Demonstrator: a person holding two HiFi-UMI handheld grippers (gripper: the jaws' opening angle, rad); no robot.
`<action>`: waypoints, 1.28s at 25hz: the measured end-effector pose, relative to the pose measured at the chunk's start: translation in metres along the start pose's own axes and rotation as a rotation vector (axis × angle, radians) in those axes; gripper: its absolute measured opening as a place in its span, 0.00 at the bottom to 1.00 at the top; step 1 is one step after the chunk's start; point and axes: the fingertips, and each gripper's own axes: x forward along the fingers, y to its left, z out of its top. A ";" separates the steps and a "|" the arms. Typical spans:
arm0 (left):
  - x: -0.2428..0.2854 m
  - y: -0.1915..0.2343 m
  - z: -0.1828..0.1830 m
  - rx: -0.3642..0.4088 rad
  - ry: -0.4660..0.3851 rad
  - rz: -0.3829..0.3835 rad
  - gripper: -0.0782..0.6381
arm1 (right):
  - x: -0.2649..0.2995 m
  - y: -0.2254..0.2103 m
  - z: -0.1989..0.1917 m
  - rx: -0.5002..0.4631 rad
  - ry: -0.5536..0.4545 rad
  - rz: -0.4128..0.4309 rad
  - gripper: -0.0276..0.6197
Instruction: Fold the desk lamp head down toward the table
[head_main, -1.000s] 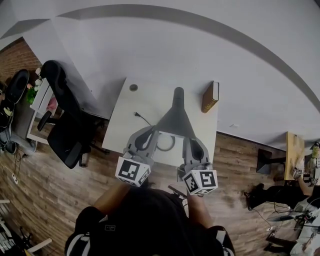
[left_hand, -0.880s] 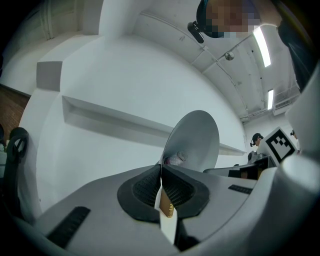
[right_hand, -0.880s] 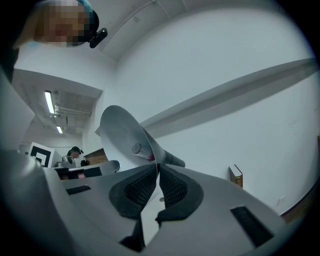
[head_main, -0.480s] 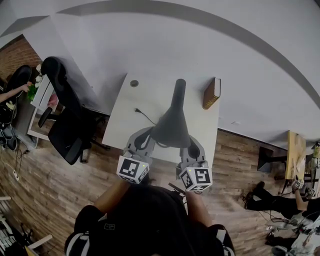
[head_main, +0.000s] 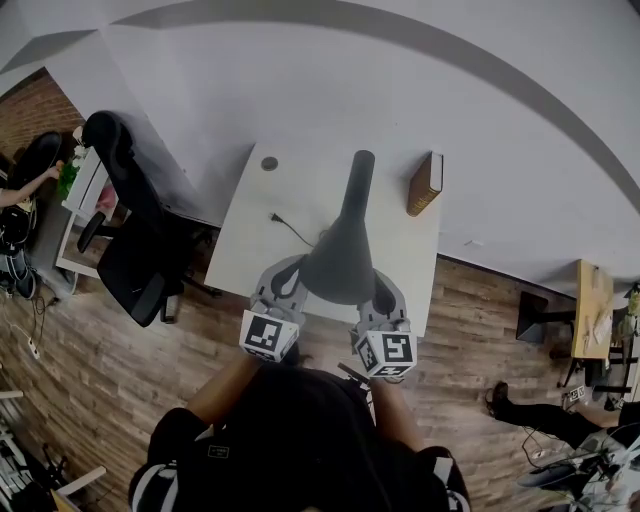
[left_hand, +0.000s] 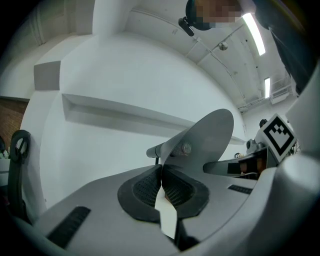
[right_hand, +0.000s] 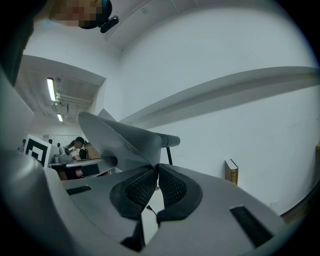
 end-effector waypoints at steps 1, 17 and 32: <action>0.000 0.000 -0.001 0.001 -0.004 0.001 0.15 | 0.000 0.000 -0.003 -0.006 0.004 -0.002 0.07; 0.013 0.008 -0.051 0.077 -0.041 0.001 0.15 | 0.018 -0.015 -0.044 -0.114 0.025 -0.062 0.07; 0.020 0.013 -0.068 0.087 -0.021 0.016 0.15 | 0.027 -0.021 -0.056 -0.148 0.042 -0.070 0.07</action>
